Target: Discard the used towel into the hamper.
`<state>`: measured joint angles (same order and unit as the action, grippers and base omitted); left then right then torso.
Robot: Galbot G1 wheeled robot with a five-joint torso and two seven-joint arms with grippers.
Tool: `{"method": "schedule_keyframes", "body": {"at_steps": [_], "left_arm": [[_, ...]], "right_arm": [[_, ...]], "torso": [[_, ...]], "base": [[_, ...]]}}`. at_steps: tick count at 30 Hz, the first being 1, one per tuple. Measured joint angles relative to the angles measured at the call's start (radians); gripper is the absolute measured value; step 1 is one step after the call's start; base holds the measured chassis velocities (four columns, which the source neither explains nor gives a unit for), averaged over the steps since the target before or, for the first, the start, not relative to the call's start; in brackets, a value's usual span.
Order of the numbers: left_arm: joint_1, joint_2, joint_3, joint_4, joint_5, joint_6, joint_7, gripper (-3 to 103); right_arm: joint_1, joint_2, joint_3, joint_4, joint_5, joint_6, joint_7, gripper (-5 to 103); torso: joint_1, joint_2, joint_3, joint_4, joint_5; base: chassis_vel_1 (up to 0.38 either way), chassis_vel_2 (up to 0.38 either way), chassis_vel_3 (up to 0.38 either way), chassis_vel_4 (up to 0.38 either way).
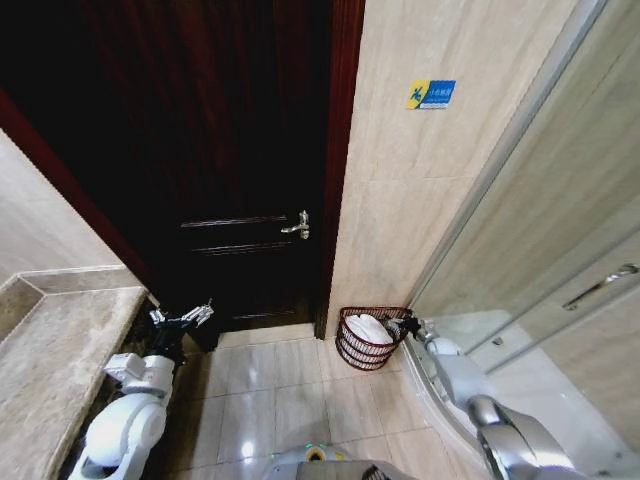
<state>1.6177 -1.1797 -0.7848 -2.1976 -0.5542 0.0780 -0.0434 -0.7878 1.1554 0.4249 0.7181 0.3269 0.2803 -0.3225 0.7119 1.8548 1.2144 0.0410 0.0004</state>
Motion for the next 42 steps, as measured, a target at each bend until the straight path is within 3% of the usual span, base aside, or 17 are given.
{"method": "schedule_keyframes", "body": {"at_steps": [3,4,7,8,11,19,26,32,42], "left_arm": [[0.0,0.0,0.0,0.0,0.0,0.0,0.0,100],[0.0,0.0,0.0,0.0,0.0,0.0,0.0,100],[0.0,0.0,0.0,0.0,0.0,0.0,0.0,100],[0.0,0.0,0.0,0.0,0.0,0.0,0.0,100],[0.0,0.0,0.0,0.0,0.0,0.0,0.0,100],[0.0,0.0,0.0,0.0,0.0,0.0,0.0,100],[0.0,0.0,0.0,0.0,0.0,0.0,0.0,100],[0.0,0.0,0.0,0.0,0.0,0.0,0.0,100],[0.0,0.0,0.0,0.0,0.0,0.0,0.0,100]], "right_arm": [[-0.201,-0.028,0.073,0.277,0.084,-0.013,0.045,100],[-0.201,-0.028,0.073,0.277,0.084,-0.013,0.045,100],[-0.407,-0.038,0.169,0.581,0.14,-0.045,0.081,100],[-0.407,-0.038,0.169,0.581,0.14,-0.045,0.081,100],[-0.612,-0.01,0.274,0.857,0.175,-0.066,0.107,100],[-0.91,0.079,0.435,1.221,0.207,-0.044,0.128,100],[-1.075,0.184,0.519,1.38,0.196,0.041,0.133,100],[-1.125,0.263,0.555,1.415,0.189,0.115,0.125,100],[-1.136,0.305,0.563,1.435,0.165,0.171,0.11,100]], "torso": [[0.0,0.0,0.0,-0.0008,0.0],[0.0,0.0,0.0,-0.0008,0.0],[0.0,0.0,0.0,-0.0003,-0.001],[0.0,0.0,0.0,-0.0003,-0.001],[0.0,0.0,0.0,-0.0006,-0.0006],[0.0,0.0,0.0,-0.0005,-0.0003],[0.0,0.0,0.0,-0.0004,-0.0005],[0.0,0.0,0.0,-0.0004,-0.0004],[0.0,0.0,0.0,-0.0002,-0.0005]], "base": [[0.0,0.0,0.0,0.0],[0.0,0.0,0.0,0.0],[0.0,0.0,0.0,0.0],[0.0,0.0,0.0,0.0],[0.0,0.0,0.0,0.0],[0.0,0.0,0.0,0.0],[0.0,0.0,0.0,0.0],[0.0,0.0,0.0,0.0],[0.0,0.0,0.0,0.0]]}}
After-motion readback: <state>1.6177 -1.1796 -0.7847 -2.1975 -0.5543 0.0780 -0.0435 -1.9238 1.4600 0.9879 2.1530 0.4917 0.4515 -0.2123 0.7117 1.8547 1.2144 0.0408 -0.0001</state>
